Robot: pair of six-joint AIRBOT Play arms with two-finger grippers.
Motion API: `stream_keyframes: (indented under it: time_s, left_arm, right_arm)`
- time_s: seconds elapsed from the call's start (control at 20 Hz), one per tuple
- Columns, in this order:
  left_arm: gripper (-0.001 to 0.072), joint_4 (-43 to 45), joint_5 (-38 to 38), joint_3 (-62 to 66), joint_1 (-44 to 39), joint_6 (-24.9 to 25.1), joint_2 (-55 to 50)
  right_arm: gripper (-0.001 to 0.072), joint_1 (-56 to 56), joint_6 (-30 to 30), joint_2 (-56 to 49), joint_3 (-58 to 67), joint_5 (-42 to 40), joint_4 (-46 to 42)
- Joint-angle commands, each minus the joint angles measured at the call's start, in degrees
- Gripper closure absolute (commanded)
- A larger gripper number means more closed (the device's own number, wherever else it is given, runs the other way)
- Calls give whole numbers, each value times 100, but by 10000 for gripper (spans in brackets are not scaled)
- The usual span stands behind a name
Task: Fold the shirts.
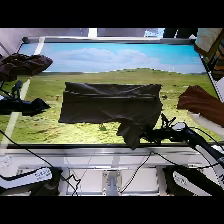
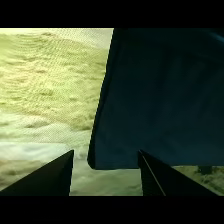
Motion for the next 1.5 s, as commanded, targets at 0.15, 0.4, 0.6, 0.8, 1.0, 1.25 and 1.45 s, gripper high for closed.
stream_keyframes:
  time_s: [0.15, 0.4, 0.6, 0.8, 1.0, 1.25, 1.45]
  left_arm:
    - [227, -278, 258, -728, -59, 15, -450]
    - [207, -431, 1005, -1021, -404, -59, -763]
    - [267, -632, 1342, -1021, -953, -195, -1134]
    - [691, -1792, 1303, -970, -1040, 501, -1130]
    - [692, -1873, 566, -640, -1021, 575, -1001]
    - [693, -1637, 492, 210, -949, 372, -136]
    - [693, -1674, 415, 1095, -811, 219, 79]
  right_arm:
    - [687, 0, -175, 0, 26, -619, -560]
    - [688, 0, -382, 2, 317, -621, -479]
    - [688, 0, -468, 2, 691, -625, -485]
    - [687, 0, -487, 2, 973, -570, -483]
    - [688, 0, -798, 2, 1248, -339, -455]
    - [689, 0, -1036, 20, 1910, -192, -404]
    - [689, -2, -1233, 33, 2476, -345, -424]
